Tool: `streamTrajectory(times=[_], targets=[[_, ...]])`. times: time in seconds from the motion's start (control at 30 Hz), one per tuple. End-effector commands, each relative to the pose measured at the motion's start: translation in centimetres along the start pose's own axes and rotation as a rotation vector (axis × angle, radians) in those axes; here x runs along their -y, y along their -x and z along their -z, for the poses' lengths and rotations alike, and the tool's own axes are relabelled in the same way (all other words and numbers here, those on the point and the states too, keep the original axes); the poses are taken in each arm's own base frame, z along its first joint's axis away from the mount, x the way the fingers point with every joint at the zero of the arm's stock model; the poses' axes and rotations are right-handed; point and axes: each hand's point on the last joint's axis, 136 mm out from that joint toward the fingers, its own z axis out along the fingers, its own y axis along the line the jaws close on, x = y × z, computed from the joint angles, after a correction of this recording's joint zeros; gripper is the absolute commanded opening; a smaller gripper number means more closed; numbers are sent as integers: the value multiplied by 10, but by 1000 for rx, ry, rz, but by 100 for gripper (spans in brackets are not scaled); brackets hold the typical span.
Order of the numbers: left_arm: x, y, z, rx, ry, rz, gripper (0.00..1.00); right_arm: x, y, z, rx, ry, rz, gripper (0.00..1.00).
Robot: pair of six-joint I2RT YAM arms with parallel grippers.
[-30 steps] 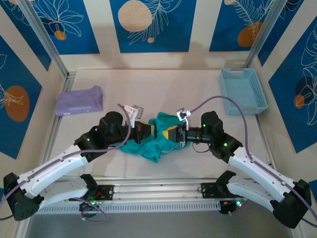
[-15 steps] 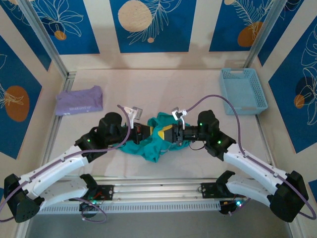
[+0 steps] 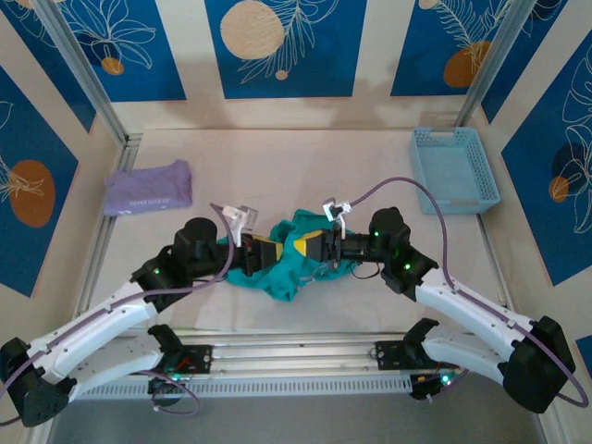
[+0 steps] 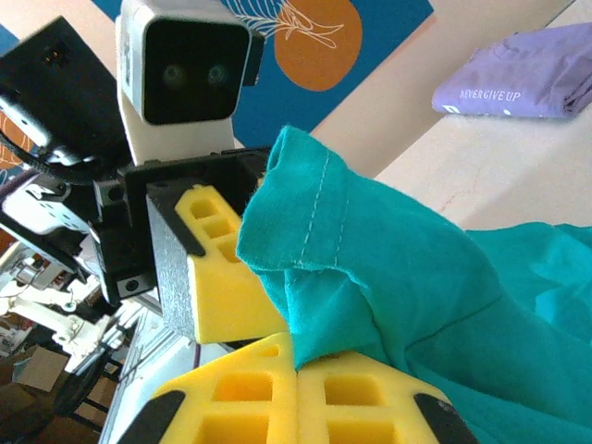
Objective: Fold the inside-out t-shirt
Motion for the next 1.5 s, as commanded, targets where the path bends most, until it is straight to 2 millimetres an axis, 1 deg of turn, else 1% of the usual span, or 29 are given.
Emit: streamTrajectory(times=[0.0,0.1,0.17,0.33,0.47,0.57,0.7,0.8,0.97,1.13,1.27,1.3,1.37,1.4,1.43,1.47], targets=[[0,0,9,26,-7,-12,38,-6,10,1,60,17,7,0],[-8,-5,15,32,24,-10,51,-3,12,2,79,6,-3,0],[-10,-9,20,35,26,-22,59,-1,14,2,93,-6,-17,0],[-15,-19,31,53,36,-124,74,-3,18,3,105,-2,-23,0],[-23,-26,33,70,47,-218,79,-3,21,4,105,-10,-24,0],[-20,-35,26,51,-4,-239,82,-4,23,6,111,-15,-21,0],[-16,-45,17,17,-62,-246,82,-3,25,6,112,-22,-18,0],[-16,-48,14,9,-70,-261,76,-4,26,7,114,-20,-17,0],[-16,-45,12,21,-69,-274,54,-2,26,8,114,-24,-22,0],[-16,-39,12,42,-60,-289,43,-2,25,8,110,-23,-27,0],[-14,-34,12,51,-58,-299,26,-1,24,9,111,-30,-29,0],[-14,-33,13,58,-53,-300,19,0,23,9,110,-38,-30,0],[-16,-29,15,71,-34,-301,1,9,22,11,107,-85,-53,0],[-18,-28,17,78,-13,-299,0,18,20,13,108,-143,-81,0],[-21,-26,20,81,12,-297,0,33,18,17,108,-237,-120,2],[-23,-25,23,83,32,-298,0,43,16,22,107,-314,-139,7]])
